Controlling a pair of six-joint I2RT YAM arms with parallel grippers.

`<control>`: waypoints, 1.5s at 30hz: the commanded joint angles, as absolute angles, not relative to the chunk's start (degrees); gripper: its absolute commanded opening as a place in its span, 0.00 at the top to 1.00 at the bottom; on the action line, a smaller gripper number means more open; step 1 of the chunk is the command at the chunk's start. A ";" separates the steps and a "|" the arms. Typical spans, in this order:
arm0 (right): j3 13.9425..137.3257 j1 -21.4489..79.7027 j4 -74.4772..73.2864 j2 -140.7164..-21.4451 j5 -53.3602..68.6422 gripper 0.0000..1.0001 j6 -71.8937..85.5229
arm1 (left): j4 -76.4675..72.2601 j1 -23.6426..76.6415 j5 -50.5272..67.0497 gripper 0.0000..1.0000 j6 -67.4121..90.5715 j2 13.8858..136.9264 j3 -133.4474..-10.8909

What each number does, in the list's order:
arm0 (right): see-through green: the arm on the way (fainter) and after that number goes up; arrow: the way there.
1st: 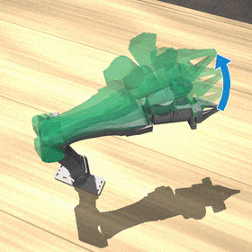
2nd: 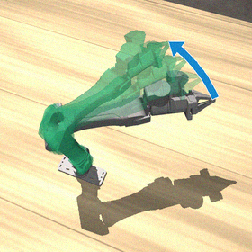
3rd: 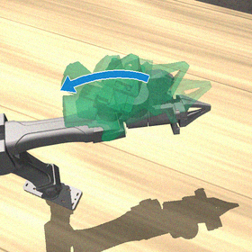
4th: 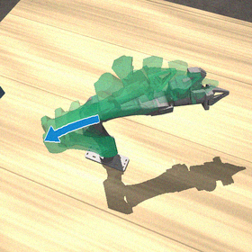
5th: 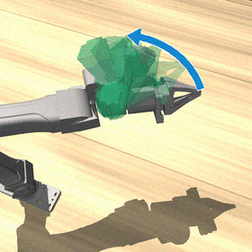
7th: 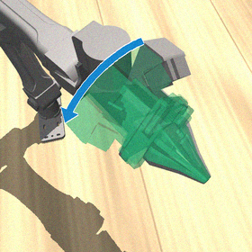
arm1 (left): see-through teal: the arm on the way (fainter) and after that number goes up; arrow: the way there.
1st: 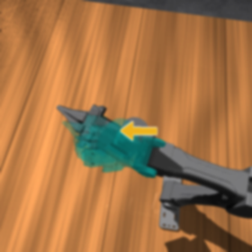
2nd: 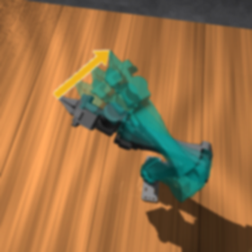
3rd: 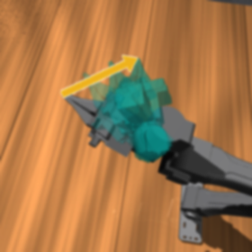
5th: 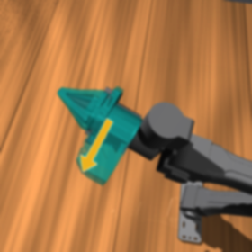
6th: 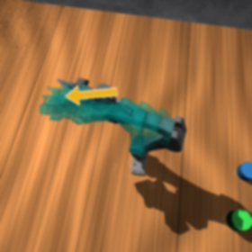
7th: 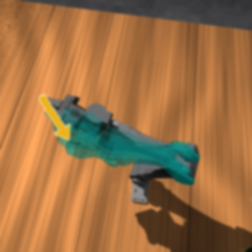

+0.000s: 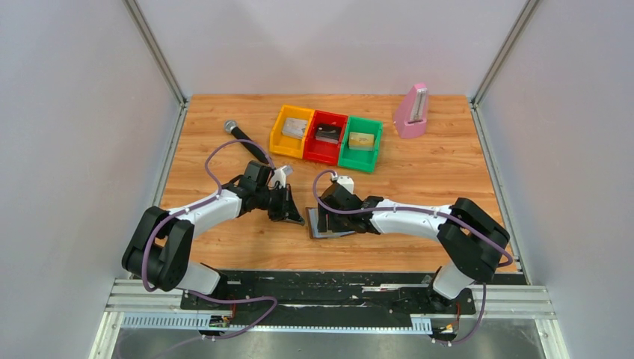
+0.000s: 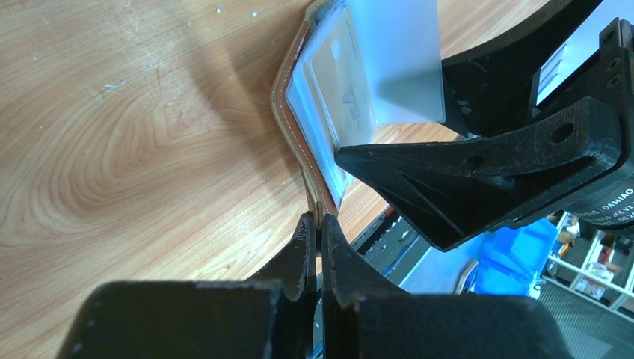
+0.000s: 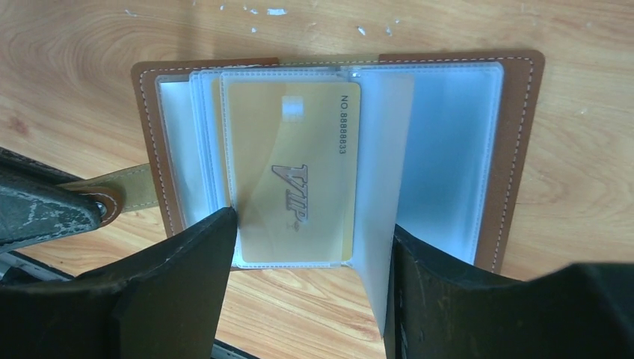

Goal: Take the credit cards out of the card holder
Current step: Remove the credit card from the card holder.

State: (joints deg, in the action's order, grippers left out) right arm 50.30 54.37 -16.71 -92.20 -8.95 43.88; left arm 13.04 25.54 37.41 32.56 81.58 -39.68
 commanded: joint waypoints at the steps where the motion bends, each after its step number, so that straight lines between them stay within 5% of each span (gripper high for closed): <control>1: 51.38 54.40 -19.28 -90.83 -13.17 0.34 44.13 | 13.88 25.93 38.19 1.00 30.83 81.39 -39.95; 14: 52.84 54.48 -24.46 -85.34 -12.91 0.22 43.24 | 17.23 25.93 35.51 0.99 29.02 82.76 -41.64; 18: 53.75 54.38 -28.05 -81.89 -13.62 0.19 43.42 | 18.44 25.93 34.07 0.93 28.65 83.13 -42.42; 22: 53.76 54.27 -29.09 -78.73 -14.23 0.18 42.56 | 19.43 25.93 33.00 0.76 28.77 82.87 -42.94; 28: 54.24 52.47 -25.55 -78.58 -10.35 0.36 39.02 | 20.64 25.91 31.91 0.58 30.08 80.78 -44.45; 34: 52.31 48.88 -18.27 -79.73 -2.16 0.68 36.26 | 18.38 26.02 33.11 0.58 32.99 78.41 -45.18; 45: 46.45 42.49 -6.91 -83.08 13.61 0.72 36.41 | 7.55 27.07 37.88 0.78 36.22 83.12 -42.28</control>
State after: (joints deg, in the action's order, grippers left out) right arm 48.23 43.99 -13.82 -82.06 6.96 37.28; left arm 14.04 26.39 35.20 34.41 81.25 -43.31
